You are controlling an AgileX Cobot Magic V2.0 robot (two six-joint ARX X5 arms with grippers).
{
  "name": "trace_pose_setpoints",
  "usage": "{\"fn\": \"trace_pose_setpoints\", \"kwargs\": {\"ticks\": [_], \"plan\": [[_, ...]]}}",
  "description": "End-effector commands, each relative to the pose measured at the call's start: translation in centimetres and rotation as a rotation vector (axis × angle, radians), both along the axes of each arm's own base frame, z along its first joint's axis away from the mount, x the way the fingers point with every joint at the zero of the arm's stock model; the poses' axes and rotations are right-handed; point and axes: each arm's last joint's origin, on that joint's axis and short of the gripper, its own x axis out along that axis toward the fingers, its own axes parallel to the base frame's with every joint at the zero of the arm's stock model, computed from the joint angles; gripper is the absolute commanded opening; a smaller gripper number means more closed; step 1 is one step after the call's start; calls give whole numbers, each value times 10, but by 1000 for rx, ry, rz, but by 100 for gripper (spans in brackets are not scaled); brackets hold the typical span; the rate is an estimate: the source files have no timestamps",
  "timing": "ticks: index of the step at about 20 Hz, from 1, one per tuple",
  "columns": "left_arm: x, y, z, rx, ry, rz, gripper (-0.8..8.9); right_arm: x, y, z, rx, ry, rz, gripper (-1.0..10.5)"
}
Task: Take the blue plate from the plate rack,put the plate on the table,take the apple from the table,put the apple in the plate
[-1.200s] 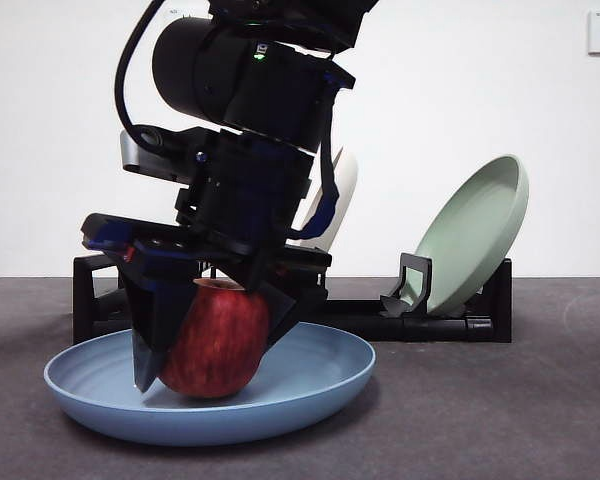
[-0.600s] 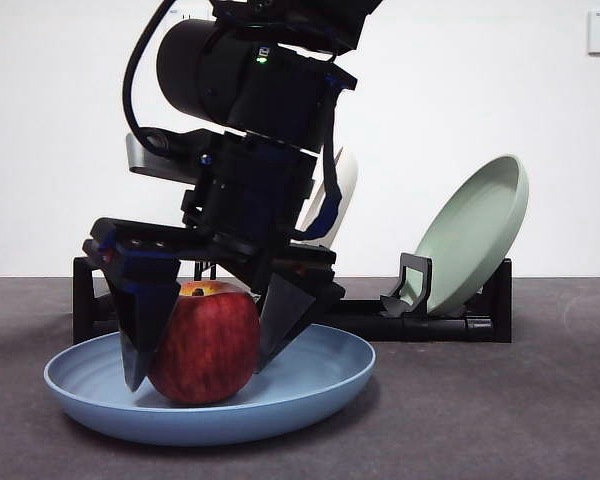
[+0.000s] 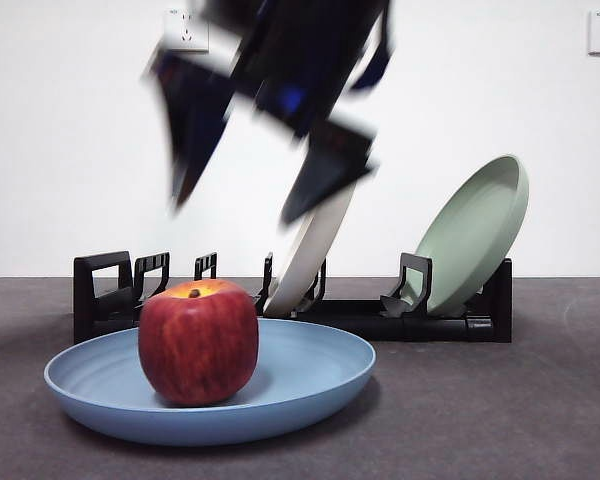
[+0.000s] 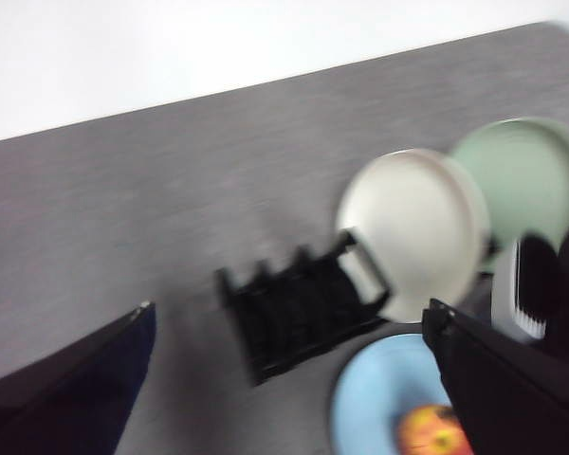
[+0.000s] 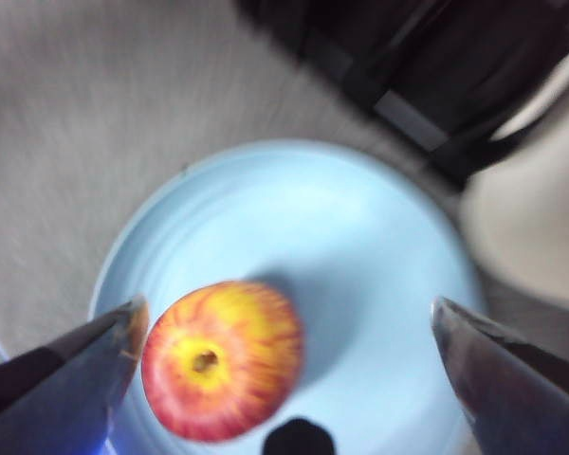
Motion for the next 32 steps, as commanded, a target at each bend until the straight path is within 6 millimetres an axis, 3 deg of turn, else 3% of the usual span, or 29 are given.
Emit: {"fn": "trace_pose_setpoints", "kwargs": {"ticks": [1,5,9,10,11,13,14,17,19,24,32], "plan": [[4,-3,0,-44,2,-96,470,-5,-22,33,48,-56,-23,504],[18,-11,-5,-133,56,-259,470,-25,-76,91,144,-159,-100,502],[34,-20,-11,-161,100,-336,466,-49,-121,125,183,-265,-133,445],[37,-23,-12,-160,112,-348,437,-53,-130,130,181,-281,-145,339],[40,-27,-14,-159,123,-362,347,-56,-137,133,174,-292,-154,225],[43,-34,-16,-152,137,-399,89,-59,-149,135,151,-296,-174,13],[43,-39,-17,-134,132,-429,-27,-58,-153,134,134,-290,-182,-16],[40,-51,-16,-88,87,-510,-8,-55,-160,130,109,-269,-208,-12],[40,-56,-17,-41,63,-475,-8,-53,-161,129,109,-267,-213,-12],[51,-70,-48,-3,95,-477,-8,-50,-157,106,131,-218,-167,-12],[58,-73,-166,-35,124,-416,-8,-53,-157,-2,188,-173,-226,-12]]}}
